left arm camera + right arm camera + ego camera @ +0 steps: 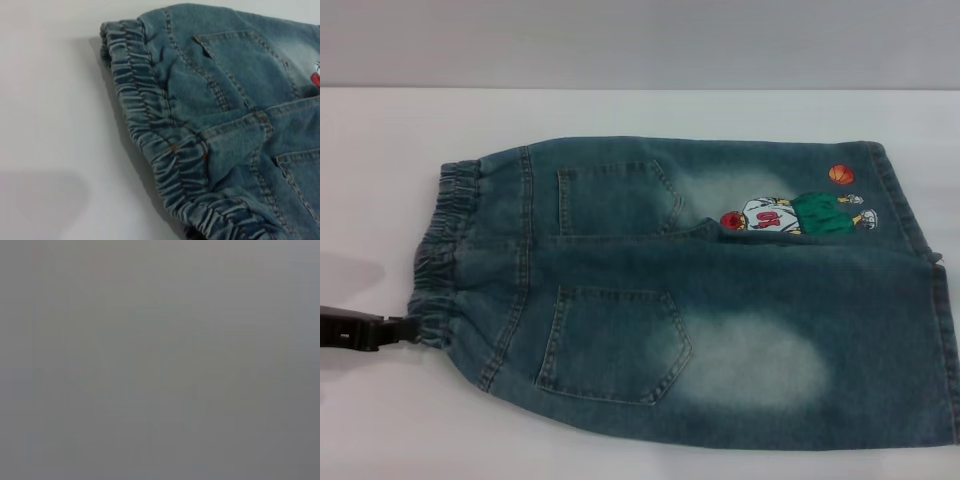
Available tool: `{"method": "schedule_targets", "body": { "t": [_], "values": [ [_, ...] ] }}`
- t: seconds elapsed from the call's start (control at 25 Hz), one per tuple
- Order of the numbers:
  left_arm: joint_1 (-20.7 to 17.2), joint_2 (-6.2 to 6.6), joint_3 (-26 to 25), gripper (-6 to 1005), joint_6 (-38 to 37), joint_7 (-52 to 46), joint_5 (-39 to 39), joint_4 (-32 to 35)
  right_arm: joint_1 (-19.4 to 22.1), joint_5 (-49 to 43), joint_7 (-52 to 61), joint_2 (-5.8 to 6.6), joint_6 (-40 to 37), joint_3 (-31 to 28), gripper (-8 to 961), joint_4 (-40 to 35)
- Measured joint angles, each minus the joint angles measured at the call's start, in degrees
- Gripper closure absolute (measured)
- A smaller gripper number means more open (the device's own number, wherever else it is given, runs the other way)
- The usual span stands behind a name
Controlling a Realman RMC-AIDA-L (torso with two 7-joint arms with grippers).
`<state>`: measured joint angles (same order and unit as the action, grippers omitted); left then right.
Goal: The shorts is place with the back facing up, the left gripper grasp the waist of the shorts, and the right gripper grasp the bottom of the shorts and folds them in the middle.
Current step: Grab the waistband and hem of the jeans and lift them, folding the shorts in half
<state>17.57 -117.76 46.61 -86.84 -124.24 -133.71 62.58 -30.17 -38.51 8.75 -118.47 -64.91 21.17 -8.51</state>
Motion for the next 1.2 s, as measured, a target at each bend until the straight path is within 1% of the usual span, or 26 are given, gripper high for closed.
{"method": "schedule_targets", "body": {
  "t": [0.04,0.08,0.12,0.16,0.2,0.28,0.36,0.4,0.44,0.52,0.56,0.64,0.72,0.84,0.92,1.0,1.04,1.08,1.2],
  "values": [
    [0.2,-0.01,0.0,954,0.3,0.1,0.0,-0.1,0.0,-0.9,2.4,-0.01,0.3,0.6,460,-0.8],
    [0.4,-0.01,0.1,954,0.4,0.2,0.0,-0.1,0.5,-5.1,13.3,0.1,1.0,3.6,460,-4.8],
    [0.5,-0.01,0.1,954,0.5,0.3,0.0,-0.1,0.5,-5.1,13.3,0.1,1.0,3.6,460,-4.8],
    [0.6,-0.01,0.2,954,0.5,0.3,0.0,-0.1,0.8,-7.9,19.4,0.27,1.3,5.2,461,-7.1],
    [0.6,-0.01,0.2,954,0.5,0.3,0.0,-0.1,1.1,-10.5,24.3,0.44,1.3,6.5,461,-9.0],
    [0.8,-0.01,0.3,954,0.5,0.4,0.0,-0.2,1.9,-18.5,37.9,1.16,0.5,10.1,461,-14.7],
    [1.1,-0.01,0.3,954,0.8,0.5,-0.1,-0.3,2.3,-25.9,49.3,1.88,-2.4,12.6,462,-19.5],
    [1.2,-0.01,0.2,954,1.2,0.5,-0.1,-0.4,2.4,-33.0,58.1,2.66,-7.5,14.5,462,-24.6],
    [1.2,-0.01,0.2,954,1.2,0.5,-0.1,-0.4,2.2,-36.7,62.6,3.04,-10.9,15.0,462,-27.5],
    [1.3,-0.01,0.2,954,1.8,0.5,0.0,-0.6,1.6,-42.3,68.8,3.43,-16.6,15.3,462,-32.3],
    [1.4,-0.01,0.2,954,1.9,0.5,0.1,-0.7,1.6,-42.3,68.8,3.43,-16.6,15.3,461,-32.3],
    [1.5,-0.01,0.2,954,2.0,0.5,0.1,-0.7,0.7,-48.7,75.0,3.66,-23.0,15.4,461,-37.9],
    [1.8,-0.01,0.2,954,2.0,0.5,0.1,-0.7,-0.5,-55.3,80.3,3.79,-28.4,15.5,460,-43.8],
    [2.1,-0.01,0.2,954,2.0,0.5,0.1,-0.8,-3.4,-69.3,90.0,4.42,-34.9,16.4,460,-53.3],
    [2.5,-0.01,0.2,954,2.1,0.5,0.1,-0.8,-5.6,-77.8,95.2,4.88,-37.9,16.8,460,-56.9],
    [2.8,-0.01,0.2,954,2.3,0.6,0.1,-1.0,-7.6,-85.8,99.2,5.09,-41.1,17.0,460,-59.7],
    [2.9,-0.01,0.2,954,2.4,0.6,0.1,-1.2,-8.4,-89.8,100.6,5.11,-42.8,17.3,460,-60.9],
    [3.0,-0.01,0.2,954,2.6,0.6,0.1,-1.4,-9.6,-96.4,103.0,5.12,-45.1,18.7,460,-62.6],
    [3.1,-0.01,0.2,954,2.9,0.6,0.1,-1.7,-10.6,-105.9,107.1,4.71,-46.4,22.5,459,-64.0]
  ]
}}
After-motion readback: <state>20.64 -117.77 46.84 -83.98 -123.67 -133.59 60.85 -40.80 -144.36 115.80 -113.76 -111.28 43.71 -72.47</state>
